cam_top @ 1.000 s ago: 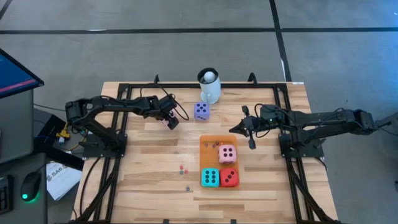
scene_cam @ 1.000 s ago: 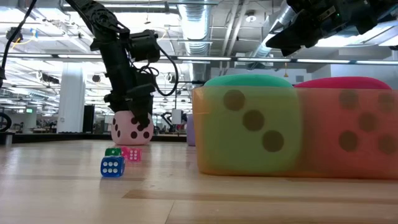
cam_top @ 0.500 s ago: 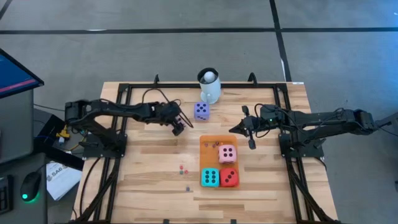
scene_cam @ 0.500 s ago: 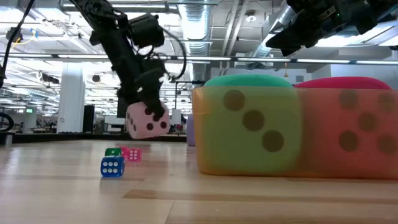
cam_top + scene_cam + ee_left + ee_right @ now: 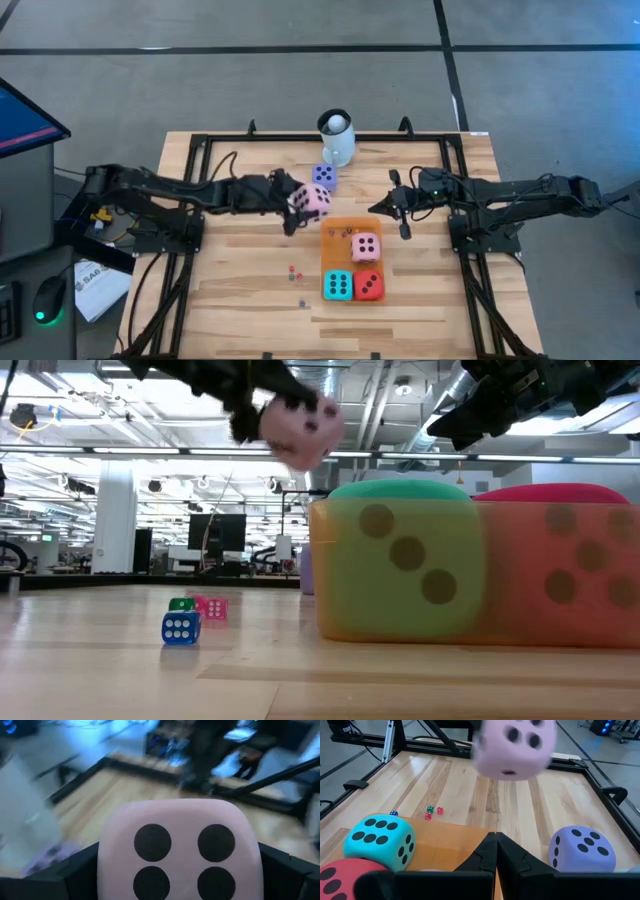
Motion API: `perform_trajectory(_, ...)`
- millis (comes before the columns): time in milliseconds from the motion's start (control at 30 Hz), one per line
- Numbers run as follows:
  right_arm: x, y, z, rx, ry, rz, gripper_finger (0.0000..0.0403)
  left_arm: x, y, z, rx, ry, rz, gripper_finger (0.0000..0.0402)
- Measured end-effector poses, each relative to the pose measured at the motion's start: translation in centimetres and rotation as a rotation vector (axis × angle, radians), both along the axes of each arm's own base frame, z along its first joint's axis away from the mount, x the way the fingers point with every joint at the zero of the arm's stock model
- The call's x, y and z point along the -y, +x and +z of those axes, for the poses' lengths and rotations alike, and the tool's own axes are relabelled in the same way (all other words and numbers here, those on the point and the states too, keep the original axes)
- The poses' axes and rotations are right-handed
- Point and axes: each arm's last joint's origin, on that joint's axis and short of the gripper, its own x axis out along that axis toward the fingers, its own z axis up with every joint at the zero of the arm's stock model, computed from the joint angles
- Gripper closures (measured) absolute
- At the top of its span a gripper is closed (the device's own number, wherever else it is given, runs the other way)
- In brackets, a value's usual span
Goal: Pick & Place Dice
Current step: Put the large pink dice into the orange bin
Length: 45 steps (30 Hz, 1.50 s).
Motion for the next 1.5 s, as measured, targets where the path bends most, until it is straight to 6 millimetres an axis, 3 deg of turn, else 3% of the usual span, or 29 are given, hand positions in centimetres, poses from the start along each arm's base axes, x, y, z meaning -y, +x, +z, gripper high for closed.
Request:
perform_trajectory(233,0.0,0.0,0.0,0.004,-0.001,-0.001,0.0403,2.2,1.4,-1.1,0.027,0.025,-0.018,0.0024)
perform_trajectory(567,0.0,0.0,0.1,0.009,-0.001,-0.002,0.0403,3.5,5.0,-6.3,0.004,0.052,-0.048,0.0023)
perform_trajectory(933,-0.1,0.2,0.5,0.062,-0.005,0.002,0.0403,4.4,6.6,-9.3,0.025,-0.015,-0.131,0.0023)
perform_trajectory(1133,0.0,1.5,0.1,0.094,-0.007,0.005,0.0403,4.8,6.3,-9.4,-0.026,-0.029,-0.146,0.0023)
perform_trajectory(1500,0.4,4.9,-1.8,0.13,-0.06,0.02,0.0403,4.0,7.4,-7.4,-0.267,-0.032,-0.142,0.0023)
